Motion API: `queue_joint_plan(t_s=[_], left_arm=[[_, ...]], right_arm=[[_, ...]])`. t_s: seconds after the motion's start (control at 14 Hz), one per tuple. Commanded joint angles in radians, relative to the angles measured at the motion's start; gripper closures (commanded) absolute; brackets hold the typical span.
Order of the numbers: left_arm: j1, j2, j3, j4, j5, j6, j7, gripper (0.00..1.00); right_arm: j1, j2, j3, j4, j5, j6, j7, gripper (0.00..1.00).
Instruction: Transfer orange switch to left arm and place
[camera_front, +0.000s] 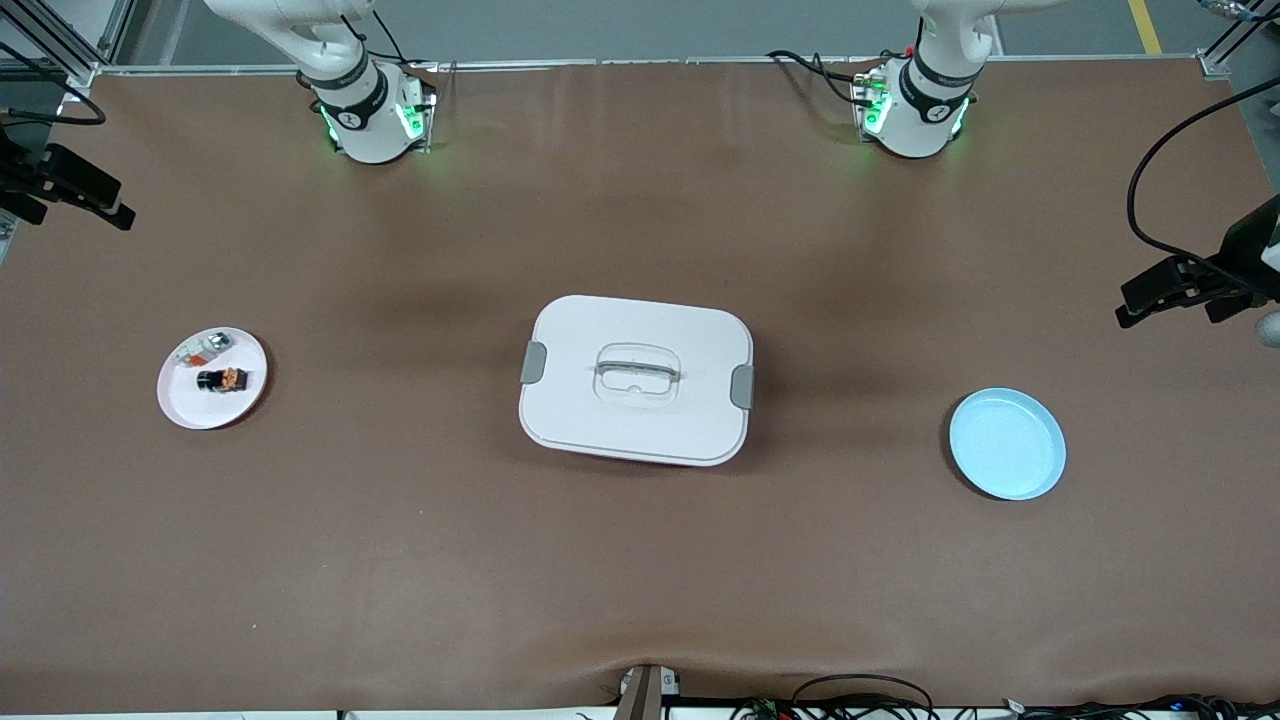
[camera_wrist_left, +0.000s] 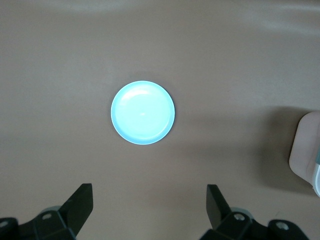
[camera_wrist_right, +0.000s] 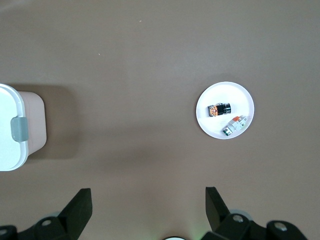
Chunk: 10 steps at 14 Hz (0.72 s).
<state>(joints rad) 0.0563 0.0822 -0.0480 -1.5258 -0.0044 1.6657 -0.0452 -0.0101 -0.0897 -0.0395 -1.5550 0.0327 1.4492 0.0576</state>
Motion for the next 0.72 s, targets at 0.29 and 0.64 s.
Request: queue_joint_plan(t_s=[0.29, 0.64], left_arm=[[0.008, -0.004, -0.006, 0.001, -0.002, -0.01, 0.001, 0.0], [0.008, -0.004, -0.006, 0.001, -0.002, -0.01, 0.001, 0.0]], right_arm=[[-0.021, -0.019, 0.004, -0.004, 0.016, 0.005, 0.004, 0.0], [-0.025, -0.012, 0.003, 0.038, -0.002, -0.004, 0.002, 0.0]])
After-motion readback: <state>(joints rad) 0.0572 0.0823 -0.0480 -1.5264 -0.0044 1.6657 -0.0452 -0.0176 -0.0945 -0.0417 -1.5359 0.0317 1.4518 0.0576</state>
